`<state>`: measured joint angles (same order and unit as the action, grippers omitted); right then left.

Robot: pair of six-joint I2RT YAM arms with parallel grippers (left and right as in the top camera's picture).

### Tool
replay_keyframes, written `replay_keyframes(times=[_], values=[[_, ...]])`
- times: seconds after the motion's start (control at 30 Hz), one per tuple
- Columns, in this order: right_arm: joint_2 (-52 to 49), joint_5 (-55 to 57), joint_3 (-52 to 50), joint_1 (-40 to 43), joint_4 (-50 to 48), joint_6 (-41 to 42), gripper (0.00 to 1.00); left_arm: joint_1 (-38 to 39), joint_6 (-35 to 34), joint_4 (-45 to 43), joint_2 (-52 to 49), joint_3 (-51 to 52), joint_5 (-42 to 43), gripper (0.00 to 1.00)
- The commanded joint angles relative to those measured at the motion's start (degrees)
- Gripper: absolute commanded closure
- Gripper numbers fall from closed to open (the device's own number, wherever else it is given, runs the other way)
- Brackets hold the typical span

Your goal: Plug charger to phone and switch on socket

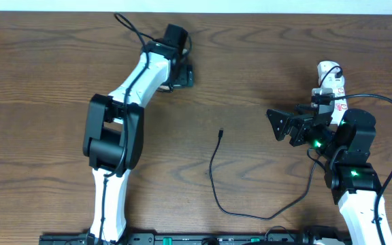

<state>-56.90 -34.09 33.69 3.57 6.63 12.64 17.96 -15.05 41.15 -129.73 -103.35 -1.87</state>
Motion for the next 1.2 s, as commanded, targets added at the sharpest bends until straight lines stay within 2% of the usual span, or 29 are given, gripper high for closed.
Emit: replay_keyframes(times=[0.0,0.23,0.47,0.57,0.73,1.0,1.1,1.17], values=[[-0.13,1.27,1.18,-0.26,0.09,0.63,0.01,-0.04,4.87,-3.21,2.16,0.04,-0.76,0.06],[-1.75,2.62,1.16,-0.26,0.04,0.63,0.01,-0.26,16.65,-14.62,1.03,0.07,-0.81,0.03],[-4.46,2.40,1.16,-0.26,0.26,0.66,0.01,-2.08,17.20,-18.62,-2.78,0.09,-2.91,0.02],[-4.96,2.40,1.16,-0.26,0.26,0.66,0.01,-2.99,17.20,-19.23,-3.80,0.11,-2.43,0.01],[-4.98,2.43,1.16,-0.26,0.33,0.63,0.01,-3.76,18.05,-18.60,-5.35,0.15,6.12,0.02],[-4.98,2.43,1.16,-0.26,0.35,0.63,0.01,-3.74,18.03,-11.45,-7.23,0.15,6.43,0.02],[-4.98,2.43,1.16,-0.26,0.37,0.63,0.01,-3.67,17.55,-7.45,-7.21,0.15,6.45,0.22],[-4.98,2.40,1.16,-0.26,0.37,0.63,0.01,-3.50,16.85,-4.26,-7.21,0.15,6.69,0.24]])
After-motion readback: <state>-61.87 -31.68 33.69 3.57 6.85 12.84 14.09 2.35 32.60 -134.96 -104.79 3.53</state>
